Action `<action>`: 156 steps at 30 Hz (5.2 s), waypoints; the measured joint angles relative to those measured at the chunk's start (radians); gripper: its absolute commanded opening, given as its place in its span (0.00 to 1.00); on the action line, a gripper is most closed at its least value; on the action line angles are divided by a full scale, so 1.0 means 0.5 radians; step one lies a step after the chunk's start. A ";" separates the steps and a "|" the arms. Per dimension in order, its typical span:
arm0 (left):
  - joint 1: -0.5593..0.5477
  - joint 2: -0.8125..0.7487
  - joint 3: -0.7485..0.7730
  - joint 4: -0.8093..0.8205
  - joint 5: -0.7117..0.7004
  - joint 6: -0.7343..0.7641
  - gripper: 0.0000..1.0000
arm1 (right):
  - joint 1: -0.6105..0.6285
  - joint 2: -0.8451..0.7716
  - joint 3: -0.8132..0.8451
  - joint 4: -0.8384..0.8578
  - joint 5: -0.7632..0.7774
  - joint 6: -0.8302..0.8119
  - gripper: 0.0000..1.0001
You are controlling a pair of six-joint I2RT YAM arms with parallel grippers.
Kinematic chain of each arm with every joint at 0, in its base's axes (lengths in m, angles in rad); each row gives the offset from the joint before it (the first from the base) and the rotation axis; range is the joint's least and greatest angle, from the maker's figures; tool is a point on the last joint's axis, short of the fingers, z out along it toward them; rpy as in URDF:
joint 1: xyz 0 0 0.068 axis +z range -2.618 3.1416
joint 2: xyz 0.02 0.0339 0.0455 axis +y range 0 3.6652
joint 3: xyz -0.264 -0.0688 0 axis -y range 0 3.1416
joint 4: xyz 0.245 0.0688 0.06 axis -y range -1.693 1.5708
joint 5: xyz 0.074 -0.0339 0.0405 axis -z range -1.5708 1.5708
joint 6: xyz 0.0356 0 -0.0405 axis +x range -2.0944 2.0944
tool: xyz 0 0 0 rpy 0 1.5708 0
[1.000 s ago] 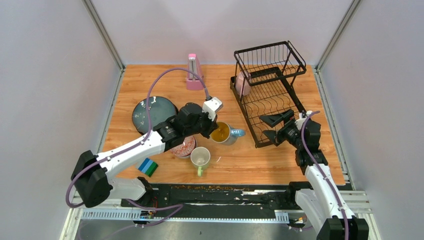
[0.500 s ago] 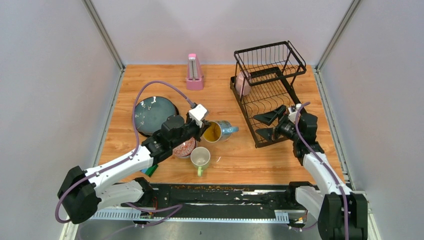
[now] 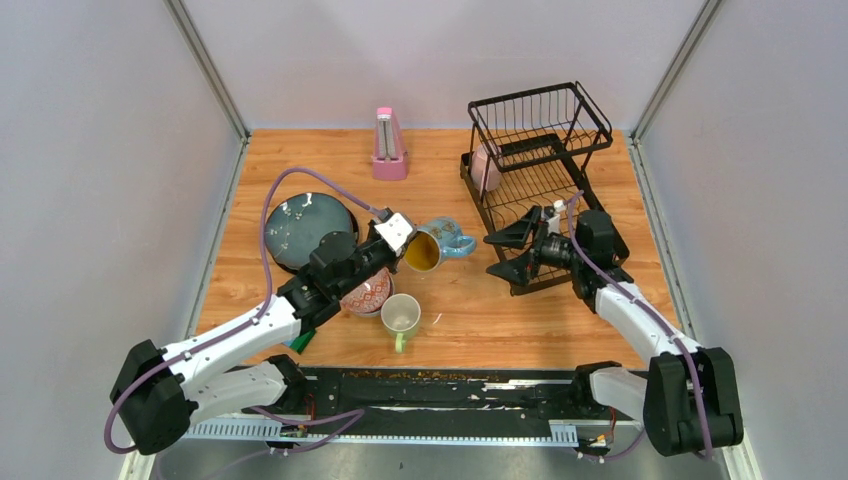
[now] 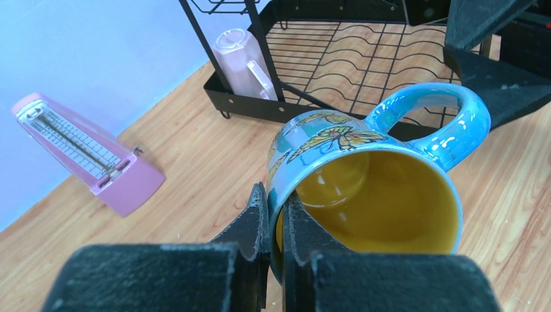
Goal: Load the mixed dishes into the dish rack
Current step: Pick up the cup at the center of the board, then turn the cup upside down in the dish rack.
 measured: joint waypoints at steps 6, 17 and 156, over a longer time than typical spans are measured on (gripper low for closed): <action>-0.001 0.000 -0.008 0.043 0.022 0.048 0.00 | 0.143 0.111 0.004 0.235 -0.002 0.234 0.83; -0.001 0.000 -0.008 0.040 0.085 0.066 0.00 | 0.223 0.325 0.032 0.529 -0.019 0.461 0.60; -0.060 0.806 -0.207 1.038 -0.050 -1.049 0.00 | 0.413 0.352 0.161 0.811 0.570 0.908 0.00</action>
